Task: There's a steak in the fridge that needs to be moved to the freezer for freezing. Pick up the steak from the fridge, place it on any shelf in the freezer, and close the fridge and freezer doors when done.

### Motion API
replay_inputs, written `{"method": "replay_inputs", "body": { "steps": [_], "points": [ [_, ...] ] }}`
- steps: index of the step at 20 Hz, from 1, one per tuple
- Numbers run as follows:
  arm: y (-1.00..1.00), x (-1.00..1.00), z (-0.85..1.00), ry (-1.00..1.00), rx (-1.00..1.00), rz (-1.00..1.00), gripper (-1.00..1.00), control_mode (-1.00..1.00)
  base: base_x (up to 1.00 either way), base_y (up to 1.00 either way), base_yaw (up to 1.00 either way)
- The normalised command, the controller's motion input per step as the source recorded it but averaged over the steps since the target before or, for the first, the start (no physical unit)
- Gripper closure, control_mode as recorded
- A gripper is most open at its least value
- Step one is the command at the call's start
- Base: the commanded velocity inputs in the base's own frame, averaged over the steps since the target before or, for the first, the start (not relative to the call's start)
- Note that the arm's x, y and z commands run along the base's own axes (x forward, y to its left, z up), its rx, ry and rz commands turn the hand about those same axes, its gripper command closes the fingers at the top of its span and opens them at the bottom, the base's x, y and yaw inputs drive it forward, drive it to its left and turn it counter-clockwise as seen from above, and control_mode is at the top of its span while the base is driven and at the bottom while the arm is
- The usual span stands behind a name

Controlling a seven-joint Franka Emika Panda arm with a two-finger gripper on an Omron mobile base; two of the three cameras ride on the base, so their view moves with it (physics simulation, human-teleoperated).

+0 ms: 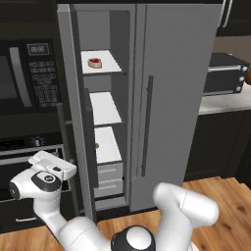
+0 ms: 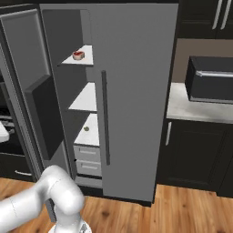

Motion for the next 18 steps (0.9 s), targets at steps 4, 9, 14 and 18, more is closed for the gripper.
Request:
{"method": "replay_inputs", "body": {
  "steps": [4,9,14,18],
  "points": [
    [-0.06,0.28,-0.20,0.00,0.00,-0.06,-1.00,-1.00,0.00,0.00,0.00],
    [-0.06,0.15,-0.17,0.01,0.00,-0.08,-1.00,-1.00,0.00,0.00,0.00],
    [-0.24,0.20,-0.10,0.03,0.00,-0.09,-1.00,-1.00,0.00,0.00,0.00],
    [-0.26,0.29,-0.03,0.10,0.00,-0.10,-1.00,-1.00,0.00,0.00,0.00]
  ]
}}
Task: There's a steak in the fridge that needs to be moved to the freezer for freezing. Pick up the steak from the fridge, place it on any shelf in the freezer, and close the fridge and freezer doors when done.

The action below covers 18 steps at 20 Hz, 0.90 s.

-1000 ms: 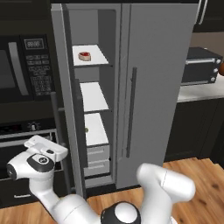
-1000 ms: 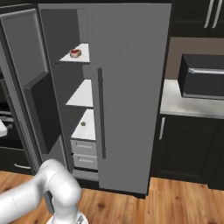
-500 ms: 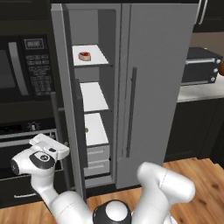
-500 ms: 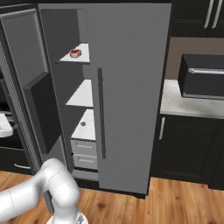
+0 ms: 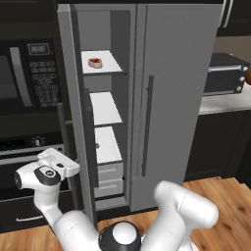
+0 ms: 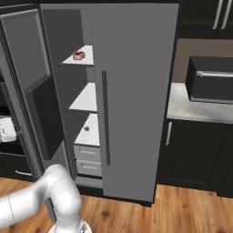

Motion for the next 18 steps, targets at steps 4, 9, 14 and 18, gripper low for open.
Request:
{"method": "replay_inputs", "body": {
  "steps": [4,9,14,18],
  "points": [
    [-0.58,0.06,0.00,0.05,0.00,-0.09,-1.00,-1.00,0.00,0.00,0.00],
    [-0.91,0.00,0.00,0.04,0.05,-0.10,-1.00,-1.00,0.00,0.00,0.00],
    [-0.97,0.00,-0.03,0.03,0.07,-0.06,-1.00,-1.00,0.00,0.00,0.00],
    [-0.97,0.04,-0.05,0.00,0.07,0.00,-1.00,-1.00,0.00,0.00,0.00]
  ]
}}
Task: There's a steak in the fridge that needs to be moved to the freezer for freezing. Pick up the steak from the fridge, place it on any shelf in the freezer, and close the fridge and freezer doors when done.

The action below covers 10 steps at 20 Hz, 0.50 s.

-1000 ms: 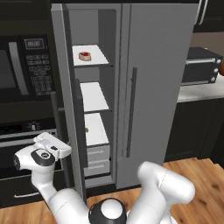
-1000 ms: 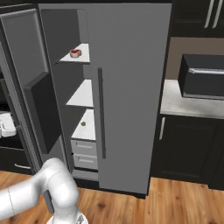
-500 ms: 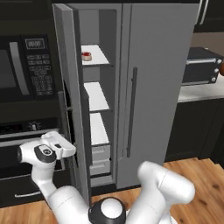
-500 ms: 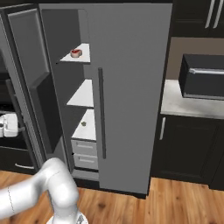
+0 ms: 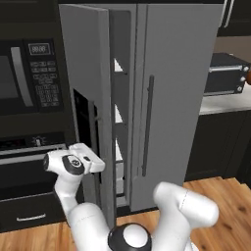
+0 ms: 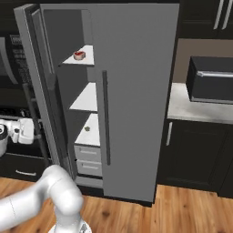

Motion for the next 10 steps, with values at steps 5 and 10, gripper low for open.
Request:
{"method": "replay_inputs", "body": {
  "steps": [5,10],
  "points": [
    [-0.92,0.23,-0.01,0.00,0.08,0.00,-1.00,-1.00,0.00,0.00,0.00],
    [-0.80,0.45,0.00,0.00,0.07,0.00,-1.00,-1.00,0.00,0.00,0.00]
  ]
}}
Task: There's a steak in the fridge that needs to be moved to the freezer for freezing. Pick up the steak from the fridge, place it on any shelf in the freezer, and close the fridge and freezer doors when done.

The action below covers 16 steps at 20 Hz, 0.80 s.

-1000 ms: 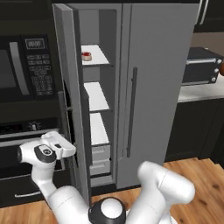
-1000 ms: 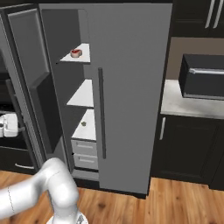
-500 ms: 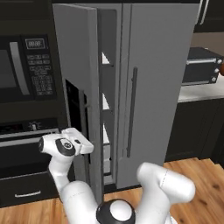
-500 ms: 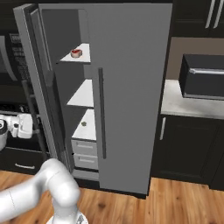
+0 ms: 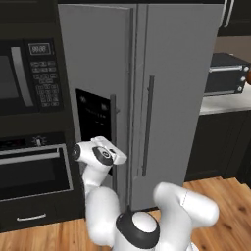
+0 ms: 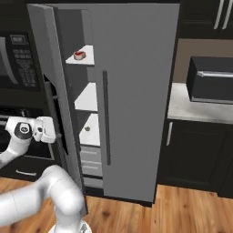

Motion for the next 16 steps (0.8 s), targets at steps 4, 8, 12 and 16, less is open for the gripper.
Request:
{"method": "replay_inputs", "body": {
  "steps": [4,8,12,16],
  "points": [
    [-0.66,0.64,0.00,0.00,0.07,0.00,-1.00,-1.00,0.00,0.00,0.00],
    [-0.26,0.75,0.00,0.10,0.02,0.02,-1.00,-1.00,0.00,0.00,0.00],
    [-0.33,0.75,0.00,0.08,0.00,0.05,-1.00,-1.00,0.00,0.00,0.00],
    [-0.42,0.71,0.00,0.04,0.00,0.07,-1.00,-1.00,0.00,0.00,0.00]
  ]
}}
